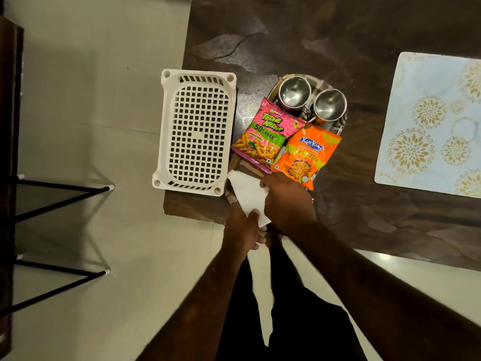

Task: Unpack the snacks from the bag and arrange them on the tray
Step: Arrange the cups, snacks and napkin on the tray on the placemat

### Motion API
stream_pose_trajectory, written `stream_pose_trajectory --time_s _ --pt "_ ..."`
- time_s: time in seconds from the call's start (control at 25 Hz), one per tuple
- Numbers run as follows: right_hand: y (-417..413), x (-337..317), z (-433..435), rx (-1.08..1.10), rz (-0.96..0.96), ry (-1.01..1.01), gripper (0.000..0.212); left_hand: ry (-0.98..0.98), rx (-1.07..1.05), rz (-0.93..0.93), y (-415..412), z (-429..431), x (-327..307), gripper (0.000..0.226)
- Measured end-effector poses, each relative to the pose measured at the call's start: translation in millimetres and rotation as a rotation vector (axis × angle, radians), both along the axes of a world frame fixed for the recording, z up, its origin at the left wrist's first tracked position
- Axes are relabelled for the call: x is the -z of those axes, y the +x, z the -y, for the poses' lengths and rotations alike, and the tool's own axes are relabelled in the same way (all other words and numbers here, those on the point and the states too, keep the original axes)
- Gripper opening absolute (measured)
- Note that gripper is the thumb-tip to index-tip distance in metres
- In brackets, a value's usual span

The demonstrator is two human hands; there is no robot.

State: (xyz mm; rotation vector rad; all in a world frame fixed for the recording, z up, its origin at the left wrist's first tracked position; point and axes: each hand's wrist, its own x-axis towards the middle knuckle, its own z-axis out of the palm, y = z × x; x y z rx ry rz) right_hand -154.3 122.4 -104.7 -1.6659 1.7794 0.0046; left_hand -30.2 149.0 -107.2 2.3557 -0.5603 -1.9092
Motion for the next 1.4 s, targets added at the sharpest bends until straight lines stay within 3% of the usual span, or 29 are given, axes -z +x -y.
stream_pose_trajectory --time_s 0.12,0.2,0.36,0.44,0.56,0.76,0.92,1.12,1.28,1.4 --pt "-13.1 -16.1 -0.7 0.022 -0.025 -0.057 0.020 0.019 0.053 0.101 -1.2 -2.4 2.4 0.041" --pt "-35.9 -27.8 10.9 0.149 -0.048 -0.084 0.013 0.036 -0.044 0.083 -0.3 2.9 0.9 0.048" --pt "-106.0 -41.1 75.2 0.588 0.013 -0.147 0.019 0.089 -0.323 0.075 0.8 23.3 -7.1 0.056" --pt "-137.2 -36.6 118.3 0.681 -0.012 -0.182 0.024 0.149 -0.432 0.036 1.4 28.9 -7.3 0.059" --pt "-157.4 -15.6 176.6 0.589 0.006 -0.074 0.029 0.190 -0.492 -0.028 -1.5 32.9 -2.2 0.059" --pt "-134.6 6.4 225.6 0.495 0.179 0.093 0.040 0.166 -0.524 0.020 -12.4 35.0 0.3 0.051" --pt "-127.1 13.8 232.7 0.454 0.159 0.110 0.028 0.130 -0.550 0.044 -16.2 36.8 -0.6 0.039" --pt "-122.0 18.3 228.1 0.322 0.123 0.092 0.037 0.159 -0.562 0.067 -21.5 40.8 -3.2 0.048" --pt "-131.0 20.6 222.9 0.337 0.120 0.109 0.042 0.118 -0.507 0.073 -25.8 35.6 -3.3 0.040" --pt "-148.7 21.0 211.5 0.366 0.116 0.071 0.039 0.121 -0.469 0.064 -35.8 31.8 -4.9 0.045"
